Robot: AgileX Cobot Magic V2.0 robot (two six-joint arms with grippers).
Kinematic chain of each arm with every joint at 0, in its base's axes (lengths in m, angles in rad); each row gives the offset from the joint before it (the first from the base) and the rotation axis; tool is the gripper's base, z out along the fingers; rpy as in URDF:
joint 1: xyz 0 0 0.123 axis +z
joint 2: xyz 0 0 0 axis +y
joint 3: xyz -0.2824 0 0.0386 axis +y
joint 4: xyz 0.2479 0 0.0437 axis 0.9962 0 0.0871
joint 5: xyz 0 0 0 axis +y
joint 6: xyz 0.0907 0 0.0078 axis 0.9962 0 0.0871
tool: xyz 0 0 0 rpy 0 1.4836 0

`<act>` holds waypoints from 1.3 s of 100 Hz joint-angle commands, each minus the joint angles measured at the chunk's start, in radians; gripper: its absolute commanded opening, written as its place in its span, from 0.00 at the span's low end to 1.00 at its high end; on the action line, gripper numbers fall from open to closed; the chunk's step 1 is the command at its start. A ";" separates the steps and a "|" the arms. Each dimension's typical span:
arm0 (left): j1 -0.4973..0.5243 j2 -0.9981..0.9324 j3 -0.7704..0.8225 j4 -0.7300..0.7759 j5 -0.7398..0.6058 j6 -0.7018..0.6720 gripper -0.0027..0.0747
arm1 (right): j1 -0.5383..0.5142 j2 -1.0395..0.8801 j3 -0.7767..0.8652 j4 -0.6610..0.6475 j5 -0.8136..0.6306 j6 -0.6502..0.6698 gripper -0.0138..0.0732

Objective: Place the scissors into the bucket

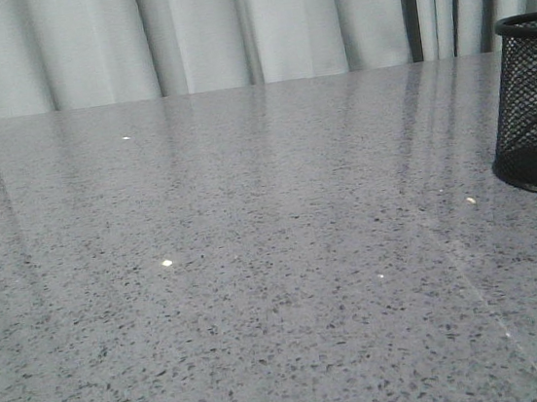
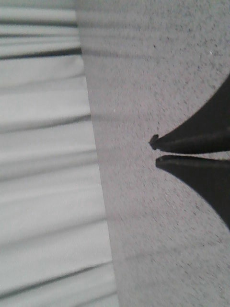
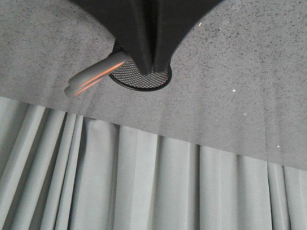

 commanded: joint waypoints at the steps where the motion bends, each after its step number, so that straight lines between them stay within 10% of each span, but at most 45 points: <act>1: 0.058 -0.027 0.040 -0.024 0.036 -0.012 0.01 | -0.001 -0.001 -0.021 0.008 -0.081 -0.010 0.11; 23: 0.136 -0.027 0.040 -0.160 0.245 -0.012 0.01 | -0.001 -0.001 -0.021 0.008 -0.081 -0.010 0.11; 110: 0.142 -0.027 0.040 -0.187 0.253 -0.012 0.01 | -0.005 -0.001 0.001 -0.029 -0.079 -0.008 0.11; 130: 0.142 -0.027 0.040 -0.187 0.253 -0.012 0.01 | -0.065 -0.004 0.183 -0.161 -0.351 0.286 0.11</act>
